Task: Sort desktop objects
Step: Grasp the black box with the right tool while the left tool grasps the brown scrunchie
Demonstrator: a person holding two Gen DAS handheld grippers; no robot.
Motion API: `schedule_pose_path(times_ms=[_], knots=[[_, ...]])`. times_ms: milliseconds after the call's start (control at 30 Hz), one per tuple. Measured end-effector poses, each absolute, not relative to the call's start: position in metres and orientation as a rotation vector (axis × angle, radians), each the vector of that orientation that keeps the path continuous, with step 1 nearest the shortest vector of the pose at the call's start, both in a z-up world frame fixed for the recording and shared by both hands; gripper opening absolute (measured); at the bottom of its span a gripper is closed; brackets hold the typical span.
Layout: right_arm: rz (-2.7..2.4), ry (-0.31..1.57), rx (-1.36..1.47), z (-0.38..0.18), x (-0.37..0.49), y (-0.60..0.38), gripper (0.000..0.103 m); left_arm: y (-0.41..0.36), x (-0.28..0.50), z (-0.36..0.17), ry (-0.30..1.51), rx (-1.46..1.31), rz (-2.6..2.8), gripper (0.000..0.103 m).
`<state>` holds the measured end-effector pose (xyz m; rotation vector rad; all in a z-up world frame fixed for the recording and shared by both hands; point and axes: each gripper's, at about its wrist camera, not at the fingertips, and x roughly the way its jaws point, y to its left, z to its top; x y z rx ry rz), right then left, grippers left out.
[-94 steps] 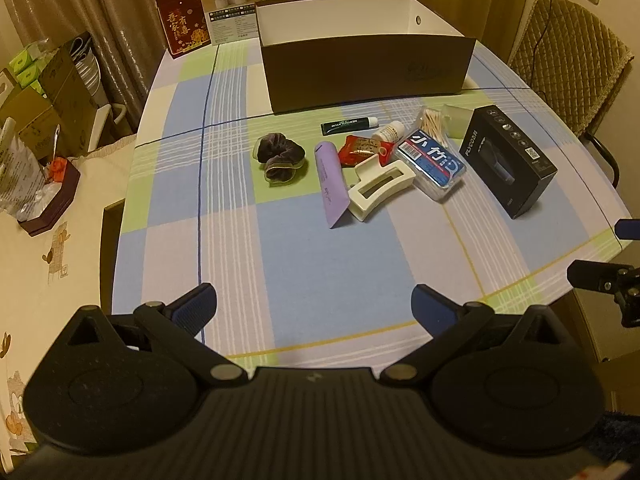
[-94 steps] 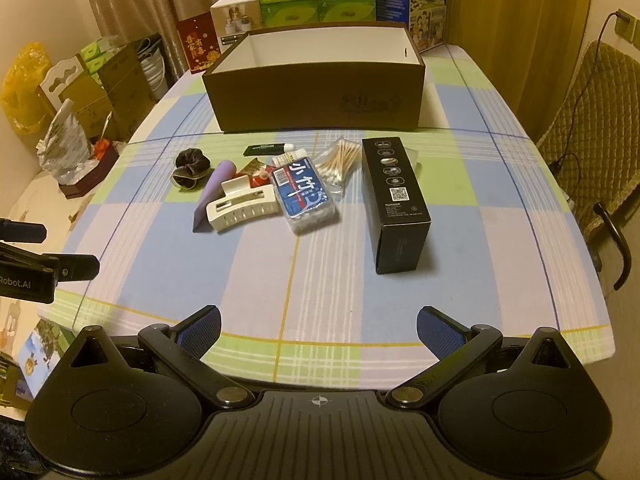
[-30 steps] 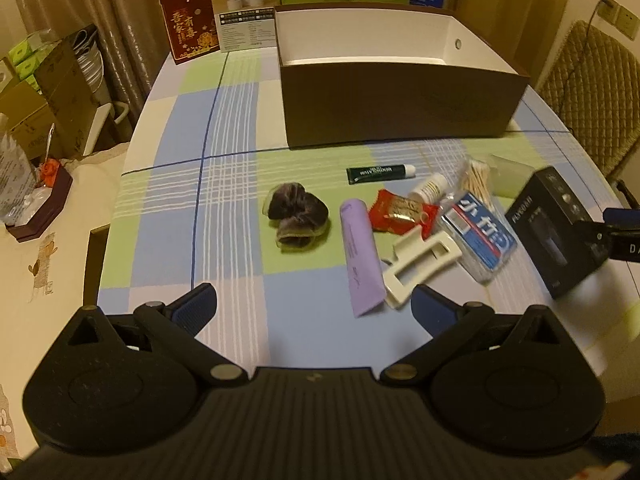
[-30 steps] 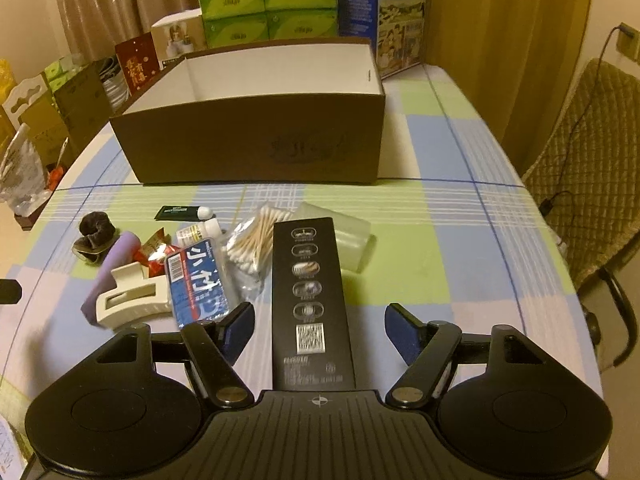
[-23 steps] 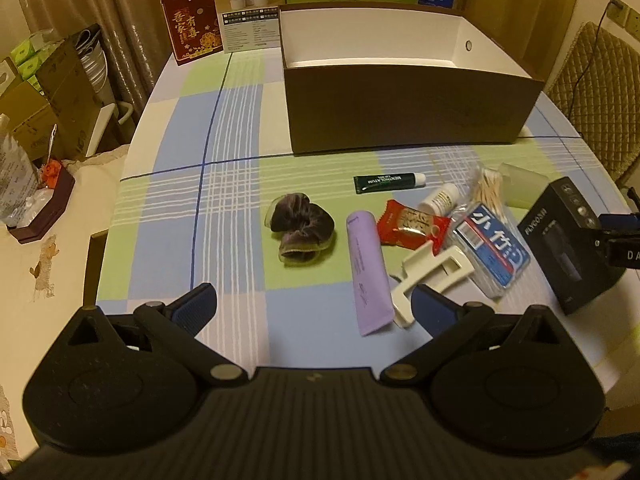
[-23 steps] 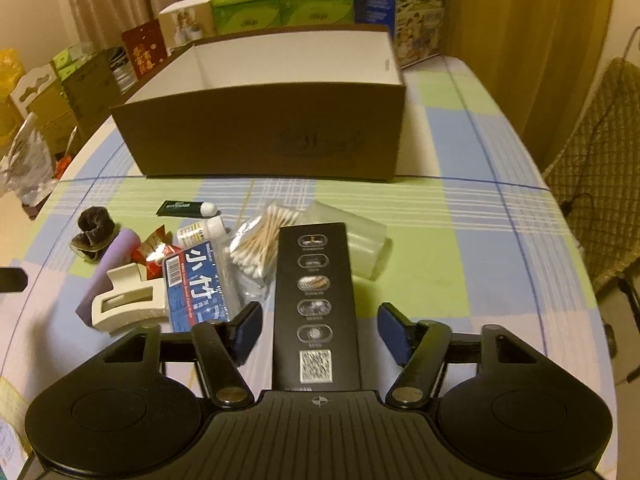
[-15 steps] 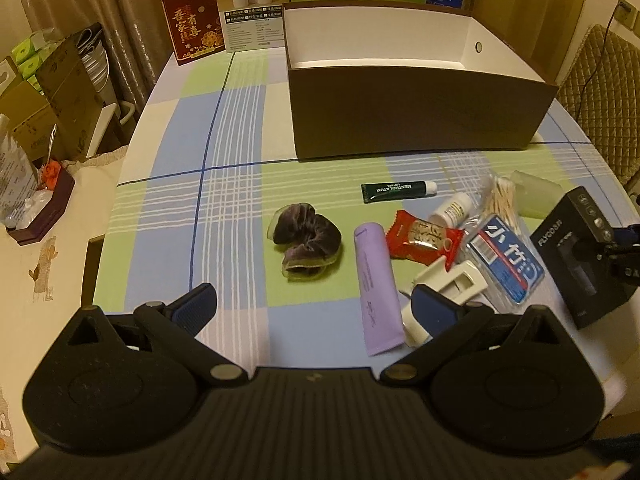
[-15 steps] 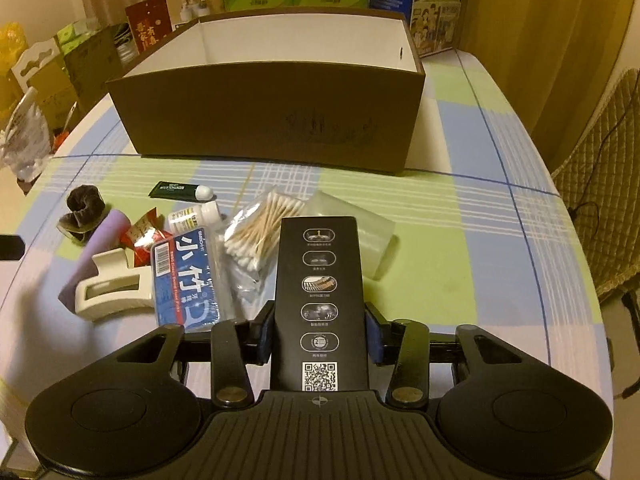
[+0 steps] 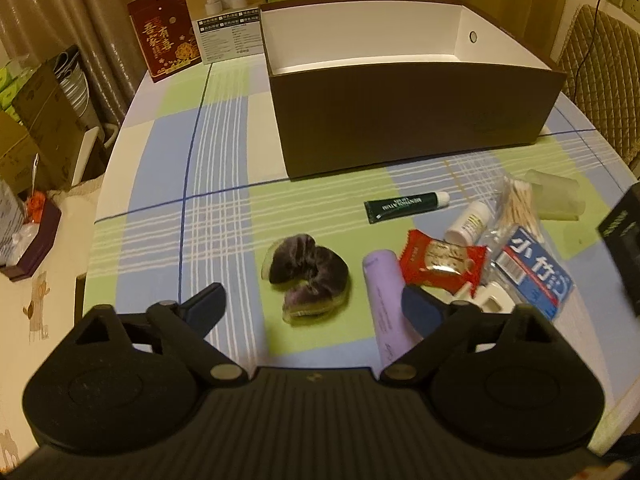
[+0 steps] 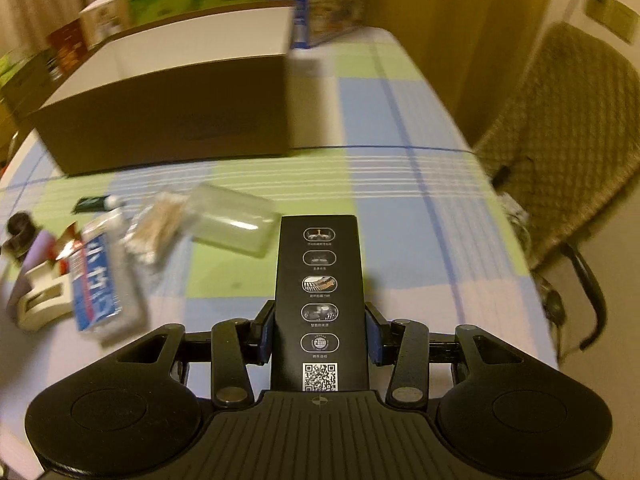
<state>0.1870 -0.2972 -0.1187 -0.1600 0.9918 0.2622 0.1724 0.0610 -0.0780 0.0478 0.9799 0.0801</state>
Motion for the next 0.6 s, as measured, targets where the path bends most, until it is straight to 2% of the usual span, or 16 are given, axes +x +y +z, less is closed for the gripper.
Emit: schedule_pose_path(times_ms=[200,267,600], knots=[[0.19,0.989,-0.141,-0.116,0.198,-0.322,0.041,0.071,0.194,-0.091,0.973,0.077,0.054,0.076],[0.177,0.989,-0.131,-0.116,0.201,-0.328,0.041,0.072,0.202,-0.097,0.984,0.097,0.033,0.067],[0.186,0.984,-0.124,-0.117,0.206,-0.337,0.041,0.07,0.215,-0.123,1.027,0.081,-0.001,0.038]])
